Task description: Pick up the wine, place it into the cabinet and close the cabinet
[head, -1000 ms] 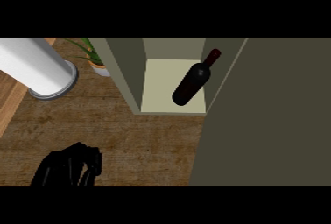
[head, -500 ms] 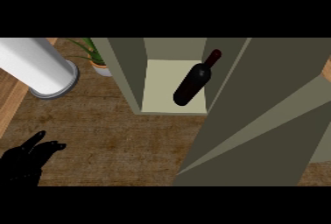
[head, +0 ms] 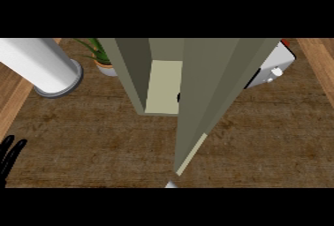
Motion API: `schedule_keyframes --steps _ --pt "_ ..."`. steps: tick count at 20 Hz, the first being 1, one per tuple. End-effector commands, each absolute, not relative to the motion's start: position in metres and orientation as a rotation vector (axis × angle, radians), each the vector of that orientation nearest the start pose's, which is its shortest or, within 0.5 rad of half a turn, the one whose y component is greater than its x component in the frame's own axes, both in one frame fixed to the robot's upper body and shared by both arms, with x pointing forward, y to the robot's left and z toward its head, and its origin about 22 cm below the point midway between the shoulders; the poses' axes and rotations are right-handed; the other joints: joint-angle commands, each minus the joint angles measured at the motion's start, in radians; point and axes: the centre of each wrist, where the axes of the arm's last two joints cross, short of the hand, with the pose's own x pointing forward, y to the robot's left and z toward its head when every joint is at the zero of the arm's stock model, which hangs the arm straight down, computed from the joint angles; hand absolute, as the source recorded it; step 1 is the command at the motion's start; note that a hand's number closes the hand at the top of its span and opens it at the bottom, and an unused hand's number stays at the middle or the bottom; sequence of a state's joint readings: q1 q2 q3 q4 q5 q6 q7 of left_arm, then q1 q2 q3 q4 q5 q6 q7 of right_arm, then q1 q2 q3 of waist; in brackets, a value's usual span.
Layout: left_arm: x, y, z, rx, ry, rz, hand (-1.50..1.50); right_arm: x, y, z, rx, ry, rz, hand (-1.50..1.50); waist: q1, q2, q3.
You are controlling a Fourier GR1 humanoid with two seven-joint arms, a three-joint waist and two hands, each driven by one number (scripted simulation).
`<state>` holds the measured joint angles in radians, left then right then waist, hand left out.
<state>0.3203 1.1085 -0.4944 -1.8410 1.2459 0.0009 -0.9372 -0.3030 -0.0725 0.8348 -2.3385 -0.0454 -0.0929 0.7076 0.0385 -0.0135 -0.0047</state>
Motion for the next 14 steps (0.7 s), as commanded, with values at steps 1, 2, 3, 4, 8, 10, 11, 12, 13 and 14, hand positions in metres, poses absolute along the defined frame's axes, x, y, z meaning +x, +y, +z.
schedule_keyframes --steps 1,2,3,4,8,10,11,12,13,14 --pt "0.134 0.373 0.06 -0.39 -1.86 0.181 -1.5 0.12 -0.047 0.191 0.709 -1.741 0.805 1.5 0.021 -0.002 -0.001" --pt "0.13 0.372 0.06 -0.392 -1.861 0.187 -1.5 0.117 -0.049 0.195 0.724 -1.756 0.752 1.5 0.021 -0.004 -0.001" --pt "0.13 0.385 0.059 -0.379 -1.875 0.193 -1.5 0.123 -0.048 0.197 0.701 -1.813 0.723 1.5 0.019 0.0 -0.001" --pt "0.132 0.378 0.054 -0.391 -1.87 0.2 -1.5 0.127 -0.045 0.2 0.706 -1.819 0.691 1.5 0.009 0.005 -0.001" --pt "0.132 0.399 0.063 -0.383 -1.887 0.178 -1.5 0.136 -0.036 0.203 0.662 -1.855 0.622 1.5 0.019 0.005 -0.001" --pt "0.131 0.403 0.067 -0.415 -1.883 0.173 -1.5 0.153 -0.032 0.212 0.63 -1.855 0.593 1.5 0.04 0.008 -0.001" --pt "0.134 0.41 0.067 -0.421 -1.879 0.176 -1.5 0.166 -0.032 0.219 0.626 -1.859 0.579 1.5 0.038 0.016 -0.001" --pt "0.133 0.406 0.069 -0.423 -1.881 0.172 -1.5 0.163 -0.021 0.219 0.605 -1.867 0.586 1.5 0.022 0.009 0.001" --pt "0.123 0.413 0.059 -0.401 -1.872 0.197 -1.5 0.178 -0.022 0.231 0.584 -1.882 0.548 1.5 0.028 0.011 0.0" --pt "0.119 0.414 0.052 -0.403 -1.877 0.194 -1.5 0.179 -0.013 0.227 0.554 -1.874 0.552 1.5 0.014 0.01 0.001"
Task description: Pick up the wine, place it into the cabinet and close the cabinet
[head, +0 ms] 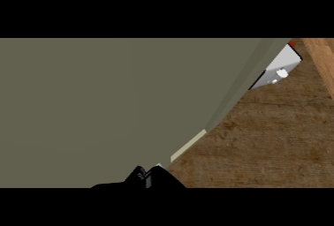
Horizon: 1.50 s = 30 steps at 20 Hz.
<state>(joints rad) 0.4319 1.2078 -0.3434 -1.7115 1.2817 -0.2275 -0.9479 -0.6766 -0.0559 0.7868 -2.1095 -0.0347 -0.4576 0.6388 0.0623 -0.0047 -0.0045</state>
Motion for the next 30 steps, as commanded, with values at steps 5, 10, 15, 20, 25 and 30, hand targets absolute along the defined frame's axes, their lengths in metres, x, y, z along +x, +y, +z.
schedule_keyframes --steps 5,10,15,20,25,30 --pt "0.122 0.432 0.07 -0.387 -1.892 0.169 -1.5 0.237 0.001 0.253 0.514 -1.87 0.534 1.5 0.006 0.007 0.004" --pt "0.117 0.44 0.065 -0.369 -1.885 0.17 -1.5 0.283 0.011 0.269 0.522 -1.84 0.587 1.5 0.001 0.011 0.003" --pt "0.121 0.444 0.073 -0.391 -1.896 0.165 -1.5 0.309 0.008 0.251 0.651 -1.699 0.741 1.5 -0.008 0.013 0.004" --pt "0.121 0.445 0.074 -0.405 -1.896 0.166 -1.5 0.32 0.019 0.242 0.771 -1.389 1.068 1.5 0.02 0.018 0.003" --pt "0.112 0.449 0.063 -0.371 -1.887 0.177 -1.5 0.338 0.025 0.221 0.834 -1.226 1.196 1.5 -0.008 0.011 0.003" --pt "0.107 0.457 0.062 -0.375 -1.883 0.175 -1.5 0.372 0.022 0.222 0.881 -1.155 1.125 1.5 -0.005 0.011 0.003"
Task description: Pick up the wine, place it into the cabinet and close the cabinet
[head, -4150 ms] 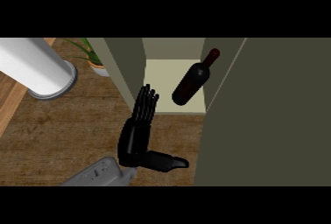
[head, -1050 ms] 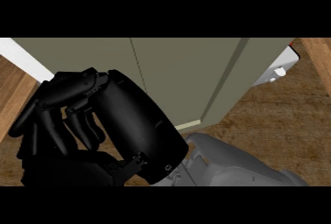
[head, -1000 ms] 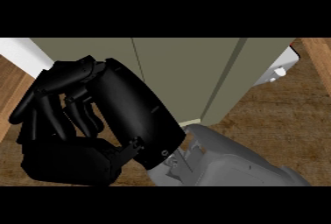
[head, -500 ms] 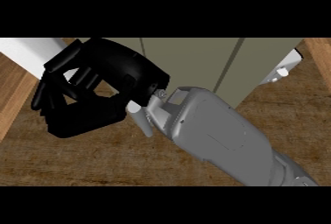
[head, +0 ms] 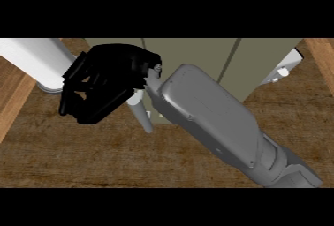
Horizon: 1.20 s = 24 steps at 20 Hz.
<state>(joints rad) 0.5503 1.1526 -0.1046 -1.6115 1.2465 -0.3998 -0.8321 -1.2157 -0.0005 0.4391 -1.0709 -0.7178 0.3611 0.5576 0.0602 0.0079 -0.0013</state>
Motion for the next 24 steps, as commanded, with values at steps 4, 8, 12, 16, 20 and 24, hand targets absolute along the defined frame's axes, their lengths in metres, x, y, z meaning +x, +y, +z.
schedule_keyframes --steps 4,8,12,16,20,24 --pt "0.103 0.474 0.069 -0.354 -1.88 0.179 -1.5 0.384 0.019 0.221 0.971 -1.145 1.084 1.5 -0.001 -0.003 0.0" --pt "0.119 0.468 0.078 -0.358 -1.892 0.177 -1.5 0.402 0.004 0.195 1.007 -1.152 1.048 1.5 -0.018 0.002 0.001" --pt "0.106 0.475 0.079 -0.379 -1.885 0.17 -1.5 0.409 0.001 0.191 0.987 -1.157 0.978 1.5 -0.004 -0.002 0.001" --pt "0.115 0.473 0.083 -0.355 -1.889 0.142 -1.5 0.426 -0.016 0.199 0.962 -1.213 0.916 1.5 -0.004 0.004 0.0" --pt "0.127 0.468 0.085 -0.331 -1.907 0.155 -1.5 0.437 -0.045 0.202 0.871 -1.294 0.848 1.5 -0.021 0.009 0.0" --pt "0.125 0.466 0.083 -0.344 -1.871 0.136 -1.5 0.441 -0.062 0.21 0.804 -1.424 0.772 1.5 -0.033 0.011 -0.001"
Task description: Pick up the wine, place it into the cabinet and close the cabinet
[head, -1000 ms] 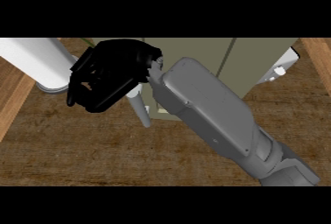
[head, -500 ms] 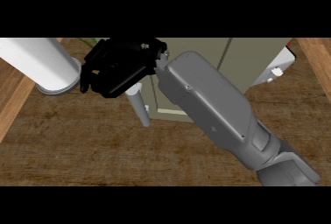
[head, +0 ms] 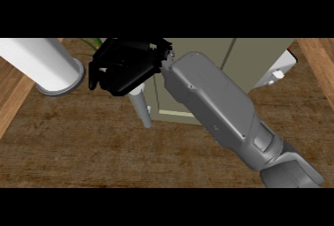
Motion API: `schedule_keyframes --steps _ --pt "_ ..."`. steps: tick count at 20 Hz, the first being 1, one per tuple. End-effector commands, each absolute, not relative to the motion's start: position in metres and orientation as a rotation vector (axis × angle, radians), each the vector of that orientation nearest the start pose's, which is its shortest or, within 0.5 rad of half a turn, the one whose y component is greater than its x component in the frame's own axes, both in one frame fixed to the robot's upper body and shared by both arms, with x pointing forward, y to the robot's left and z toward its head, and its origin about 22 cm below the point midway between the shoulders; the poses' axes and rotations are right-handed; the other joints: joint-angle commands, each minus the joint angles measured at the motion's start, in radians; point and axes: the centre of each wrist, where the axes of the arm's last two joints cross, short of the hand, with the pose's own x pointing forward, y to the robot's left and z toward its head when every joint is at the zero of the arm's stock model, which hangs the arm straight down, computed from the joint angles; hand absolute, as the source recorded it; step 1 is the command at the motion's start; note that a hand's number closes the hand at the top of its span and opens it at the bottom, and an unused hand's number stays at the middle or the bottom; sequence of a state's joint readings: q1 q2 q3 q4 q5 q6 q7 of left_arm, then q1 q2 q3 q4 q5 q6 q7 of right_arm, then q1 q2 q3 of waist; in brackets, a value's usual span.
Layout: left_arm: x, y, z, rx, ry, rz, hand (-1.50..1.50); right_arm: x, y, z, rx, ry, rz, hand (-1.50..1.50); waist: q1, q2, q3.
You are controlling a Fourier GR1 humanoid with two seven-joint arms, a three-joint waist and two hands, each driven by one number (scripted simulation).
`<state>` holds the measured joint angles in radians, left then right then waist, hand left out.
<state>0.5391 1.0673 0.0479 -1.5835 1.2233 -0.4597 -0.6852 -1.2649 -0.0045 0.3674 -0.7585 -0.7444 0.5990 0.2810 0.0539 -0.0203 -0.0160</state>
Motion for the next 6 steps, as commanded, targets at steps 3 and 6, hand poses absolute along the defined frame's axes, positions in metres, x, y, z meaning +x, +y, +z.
schedule_keyframes --steps 3,6 --pt "0.127 0.463 0.084 -0.347 -1.878 0.123 -1.5 0.444 -0.077 0.201 0.774 -1.436 0.759 1.5 -0.027 0.038 0.015" --pt "0.13 0.46 0.089 -0.364 -1.873 0.102 -1.5 0.444 -0.075 0.205 0.784 -1.45 0.727 1.5 -0.019 0.034 0.015"
